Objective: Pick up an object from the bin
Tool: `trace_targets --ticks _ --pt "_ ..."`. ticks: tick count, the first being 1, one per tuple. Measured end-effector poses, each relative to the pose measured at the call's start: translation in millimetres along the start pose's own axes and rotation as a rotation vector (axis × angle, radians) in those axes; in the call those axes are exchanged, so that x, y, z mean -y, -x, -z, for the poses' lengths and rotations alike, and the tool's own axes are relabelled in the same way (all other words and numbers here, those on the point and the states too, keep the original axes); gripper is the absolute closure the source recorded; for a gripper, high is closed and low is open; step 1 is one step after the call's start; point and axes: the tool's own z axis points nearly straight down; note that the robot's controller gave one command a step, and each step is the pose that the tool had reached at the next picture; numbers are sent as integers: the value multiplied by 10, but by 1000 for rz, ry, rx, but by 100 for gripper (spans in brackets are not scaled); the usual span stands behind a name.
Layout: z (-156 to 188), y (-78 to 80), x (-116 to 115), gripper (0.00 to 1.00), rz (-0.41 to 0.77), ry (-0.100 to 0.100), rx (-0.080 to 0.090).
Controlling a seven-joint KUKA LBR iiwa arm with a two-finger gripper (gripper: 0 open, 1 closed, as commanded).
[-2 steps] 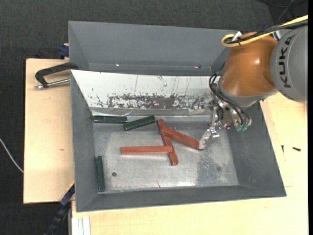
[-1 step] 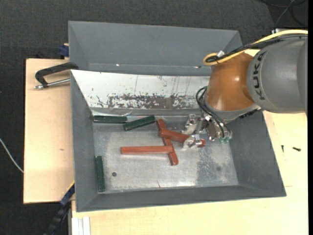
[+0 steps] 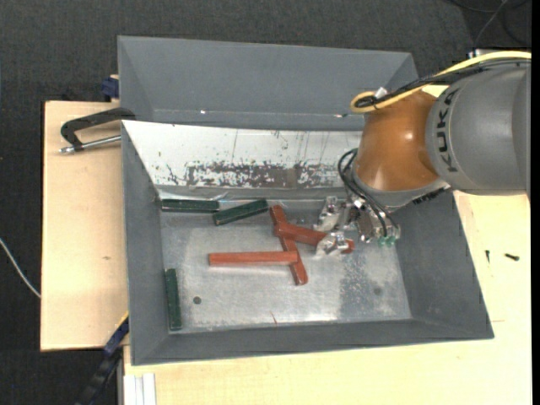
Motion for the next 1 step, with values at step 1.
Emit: trace_targets --ticks 1 --pt "1651 -364 75 100 5 -2 15"
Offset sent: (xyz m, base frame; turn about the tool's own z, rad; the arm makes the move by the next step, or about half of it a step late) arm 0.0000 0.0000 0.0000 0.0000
